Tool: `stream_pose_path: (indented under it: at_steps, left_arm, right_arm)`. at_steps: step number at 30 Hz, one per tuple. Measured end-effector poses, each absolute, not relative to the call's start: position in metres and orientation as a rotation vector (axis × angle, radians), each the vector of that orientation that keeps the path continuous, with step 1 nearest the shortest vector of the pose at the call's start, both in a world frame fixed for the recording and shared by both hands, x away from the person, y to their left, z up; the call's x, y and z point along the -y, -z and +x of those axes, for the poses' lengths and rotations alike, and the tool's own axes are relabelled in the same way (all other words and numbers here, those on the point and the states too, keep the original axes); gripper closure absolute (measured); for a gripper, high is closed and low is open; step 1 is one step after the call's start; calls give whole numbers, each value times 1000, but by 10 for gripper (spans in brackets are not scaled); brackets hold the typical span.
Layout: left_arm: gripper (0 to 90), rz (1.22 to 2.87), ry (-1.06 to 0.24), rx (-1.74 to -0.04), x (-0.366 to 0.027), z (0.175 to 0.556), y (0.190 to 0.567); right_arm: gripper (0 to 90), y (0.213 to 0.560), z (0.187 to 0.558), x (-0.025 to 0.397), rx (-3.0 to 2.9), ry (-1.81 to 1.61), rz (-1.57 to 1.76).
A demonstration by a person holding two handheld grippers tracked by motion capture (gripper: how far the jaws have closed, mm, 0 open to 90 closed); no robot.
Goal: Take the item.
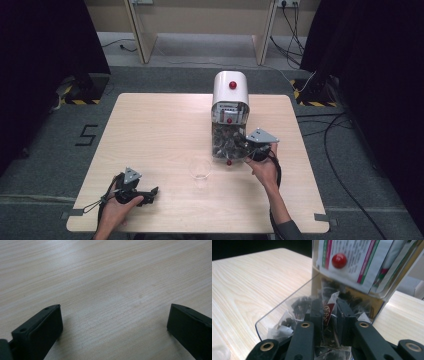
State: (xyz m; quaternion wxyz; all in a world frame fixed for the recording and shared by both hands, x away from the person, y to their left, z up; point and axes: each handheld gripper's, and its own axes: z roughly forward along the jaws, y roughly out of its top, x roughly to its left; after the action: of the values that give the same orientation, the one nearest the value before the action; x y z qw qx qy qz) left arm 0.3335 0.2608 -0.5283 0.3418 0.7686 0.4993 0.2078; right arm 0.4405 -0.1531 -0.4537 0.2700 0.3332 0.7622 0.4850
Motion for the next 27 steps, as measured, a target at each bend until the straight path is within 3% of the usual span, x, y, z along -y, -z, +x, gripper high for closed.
stream_pose_path:
  at_steps: [27]
  left_arm:
    - [0, 1999, -541, -1298, -261, 334, 528]
  right_arm:
    - [781, 421, 410, 130, -2036, -1449, 752]
